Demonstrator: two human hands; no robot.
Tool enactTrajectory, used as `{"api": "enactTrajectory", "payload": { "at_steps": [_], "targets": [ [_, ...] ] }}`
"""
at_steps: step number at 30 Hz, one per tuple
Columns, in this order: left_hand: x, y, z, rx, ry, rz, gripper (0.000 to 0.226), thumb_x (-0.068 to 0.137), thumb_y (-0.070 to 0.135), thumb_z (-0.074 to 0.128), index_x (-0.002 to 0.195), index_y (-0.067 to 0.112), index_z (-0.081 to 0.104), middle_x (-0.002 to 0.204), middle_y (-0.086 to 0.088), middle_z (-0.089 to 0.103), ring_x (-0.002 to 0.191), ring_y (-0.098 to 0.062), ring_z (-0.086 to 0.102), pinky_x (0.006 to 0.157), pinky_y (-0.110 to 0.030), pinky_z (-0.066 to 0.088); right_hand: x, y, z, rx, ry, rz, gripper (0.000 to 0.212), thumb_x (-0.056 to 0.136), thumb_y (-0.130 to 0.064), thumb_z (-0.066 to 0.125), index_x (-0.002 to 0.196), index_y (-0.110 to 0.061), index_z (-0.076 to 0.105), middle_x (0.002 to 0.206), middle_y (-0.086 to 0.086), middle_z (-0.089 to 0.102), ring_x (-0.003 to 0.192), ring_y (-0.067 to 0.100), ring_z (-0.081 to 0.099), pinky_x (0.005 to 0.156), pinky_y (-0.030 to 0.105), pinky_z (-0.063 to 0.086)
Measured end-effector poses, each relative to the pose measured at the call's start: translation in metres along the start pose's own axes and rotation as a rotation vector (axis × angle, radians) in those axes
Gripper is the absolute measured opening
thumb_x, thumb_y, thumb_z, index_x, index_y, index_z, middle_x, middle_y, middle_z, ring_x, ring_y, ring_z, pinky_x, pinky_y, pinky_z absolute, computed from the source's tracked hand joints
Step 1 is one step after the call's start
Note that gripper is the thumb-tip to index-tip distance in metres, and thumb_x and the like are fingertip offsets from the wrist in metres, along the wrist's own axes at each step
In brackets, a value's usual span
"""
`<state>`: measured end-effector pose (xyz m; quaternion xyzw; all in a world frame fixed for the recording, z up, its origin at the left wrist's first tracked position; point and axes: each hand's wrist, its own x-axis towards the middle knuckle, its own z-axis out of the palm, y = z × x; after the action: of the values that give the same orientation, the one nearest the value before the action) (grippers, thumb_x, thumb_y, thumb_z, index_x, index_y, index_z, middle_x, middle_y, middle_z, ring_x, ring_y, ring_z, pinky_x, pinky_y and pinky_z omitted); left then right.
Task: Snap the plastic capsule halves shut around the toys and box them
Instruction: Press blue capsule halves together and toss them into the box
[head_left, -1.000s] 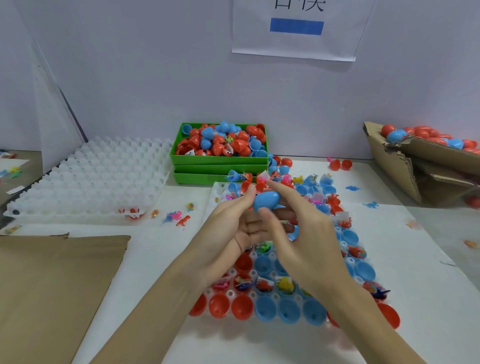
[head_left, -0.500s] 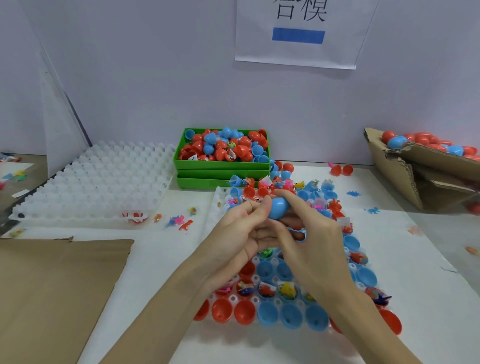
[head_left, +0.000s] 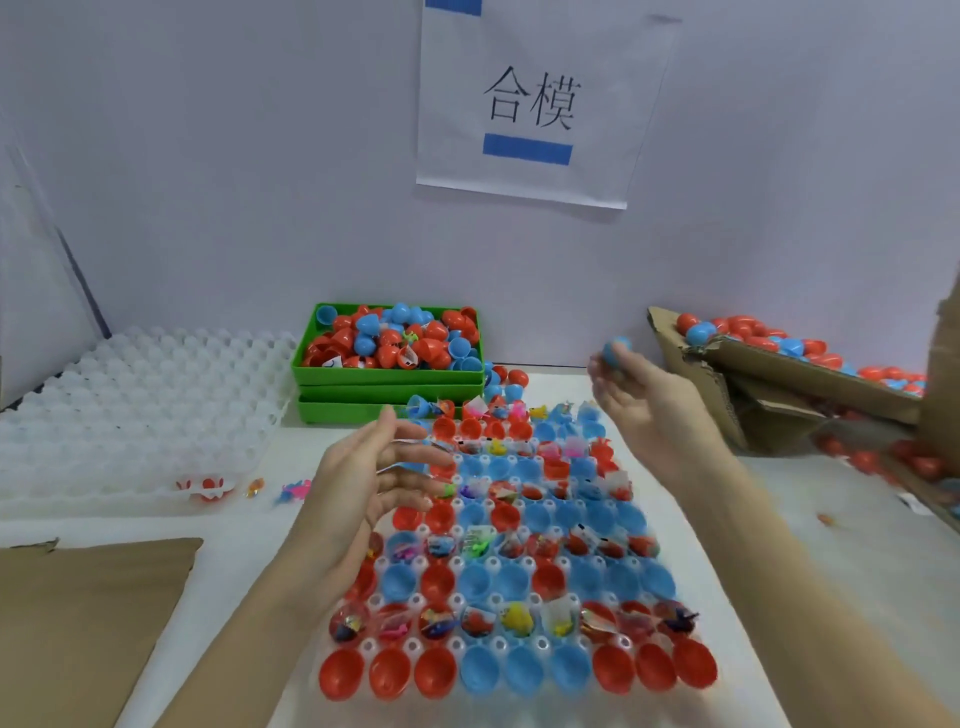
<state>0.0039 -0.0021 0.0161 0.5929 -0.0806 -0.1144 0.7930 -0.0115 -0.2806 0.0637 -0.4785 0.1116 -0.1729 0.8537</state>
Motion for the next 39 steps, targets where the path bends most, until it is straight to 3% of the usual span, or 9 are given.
{"api": "enactTrajectory", "payload": {
  "at_steps": [2, 5, 10, 13, 19, 23, 31, 35, 39],
  "targets": [
    [0.002, -0.001, -0.004, -0.006, 0.042, -0.012, 0.044, 0.109, 0.04, 0.046, 0.108, 0.002, 0.068, 0.096, -0.02, 0.078, 0.068, -0.026, 0.074, 0.054, -0.027, 0.058, 0.039, -0.035, -0.014, 0.335, 0.083, 0.062, 0.039, 0.101, -0.012, 0.063, 0.136, 0.004, 0.056, 0.122, 0.014, 0.065, 0.105, 0.019, 0.068, 0.08, 0.02, 0.059],
    [0.006, -0.001, -0.009, 0.002, 0.071, -0.018, 0.044, 0.109, 0.04, 0.047, 0.104, 0.002, 0.069, 0.095, -0.02, 0.078, 0.069, -0.027, 0.074, 0.059, -0.031, 0.058, 0.077, -0.066, -0.031, 0.487, 0.145, 0.023, 0.049, 0.103, -0.015, 0.06, 0.147, 0.003, 0.046, 0.14, 0.018, 0.059, 0.111, 0.021, 0.067, 0.081, 0.024, 0.06],
    [0.007, -0.001, -0.012, 0.094, 0.155, 0.05, 0.043, 0.111, 0.036, 0.044, 0.103, 0.001, 0.069, 0.088, -0.016, 0.078, 0.064, -0.026, 0.072, 0.054, -0.028, 0.058, 0.066, -0.035, -0.014, 0.115, 0.029, 0.13, 0.039, 0.109, -0.009, 0.046, 0.145, 0.006, 0.043, 0.143, 0.02, 0.057, 0.111, 0.023, 0.066, 0.088, 0.031, 0.057],
    [0.007, -0.004, -0.013, 0.288, 0.256, 0.147, 0.039, 0.111, 0.032, 0.046, 0.096, 0.008, 0.073, 0.082, -0.007, 0.077, 0.065, -0.018, 0.069, 0.055, -0.025, 0.057, 0.027, 0.0, -0.003, -0.085, -0.078, 0.152, 0.029, 0.108, -0.009, 0.049, 0.134, 0.002, 0.054, 0.129, 0.013, 0.07, 0.108, 0.02, 0.074, 0.087, 0.027, 0.059],
    [0.011, -0.015, -0.019, 0.821, 0.284, 0.366, 0.019, 0.105, 0.024, 0.059, 0.106, 0.017, 0.077, 0.101, 0.009, 0.073, 0.095, -0.008, 0.065, 0.078, -0.013, 0.05, -0.027, 0.045, 0.0, -0.333, -0.151, 0.118, 0.022, 0.106, -0.011, 0.054, 0.119, -0.007, 0.072, 0.111, 0.01, 0.079, 0.103, 0.023, 0.076, 0.077, 0.023, 0.062],
    [0.021, -0.024, -0.023, 0.923, 0.218, 0.426, 0.018, 0.105, 0.022, 0.06, 0.113, 0.017, 0.075, 0.112, 0.007, 0.07, 0.112, -0.015, 0.06, 0.097, -0.031, 0.049, -0.041, 0.052, -0.004, -0.388, -0.155, 0.106, 0.023, 0.106, -0.011, 0.054, 0.114, -0.008, 0.075, 0.105, 0.012, 0.079, 0.098, 0.024, 0.077, 0.075, 0.023, 0.061],
    [0.058, -0.022, -0.013, 0.932, 0.145, 0.254, 0.039, 0.11, 0.035, 0.047, 0.111, 0.01, 0.077, 0.113, -0.004, 0.075, 0.119, -0.029, 0.059, 0.105, -0.051, 0.047, -0.044, 0.042, -0.005, -0.346, -0.174, 0.123, 0.023, 0.105, -0.009, 0.054, 0.112, -0.007, 0.076, 0.104, 0.013, 0.079, 0.094, 0.022, 0.077, 0.077, 0.025, 0.062],
    [0.076, -0.018, -0.003, 0.997, 0.102, 0.103, 0.06, 0.113, 0.042, 0.033, 0.107, 0.0, 0.076, 0.103, -0.018, 0.076, 0.121, -0.036, 0.058, 0.112, -0.048, 0.04, -0.044, 0.044, -0.005, -0.313, -0.185, 0.15, 0.023, 0.104, -0.008, 0.056, 0.109, -0.007, 0.079, 0.104, 0.015, 0.078, 0.091, 0.022, 0.077, 0.075, 0.024, 0.062],
    [0.084, -0.018, -0.001, 1.011, 0.129, 0.071, 0.056, 0.114, 0.041, 0.031, 0.112, 0.013, 0.08, 0.112, -0.011, 0.076, 0.124, -0.035, 0.057, 0.112, -0.049, 0.04, -0.044, 0.046, -0.006, -0.315, -0.191, 0.163, 0.025, 0.104, -0.008, 0.057, 0.102, -0.011, 0.082, 0.105, 0.015, 0.078, 0.091, 0.022, 0.077, 0.075, 0.024, 0.062]
  ]
}}
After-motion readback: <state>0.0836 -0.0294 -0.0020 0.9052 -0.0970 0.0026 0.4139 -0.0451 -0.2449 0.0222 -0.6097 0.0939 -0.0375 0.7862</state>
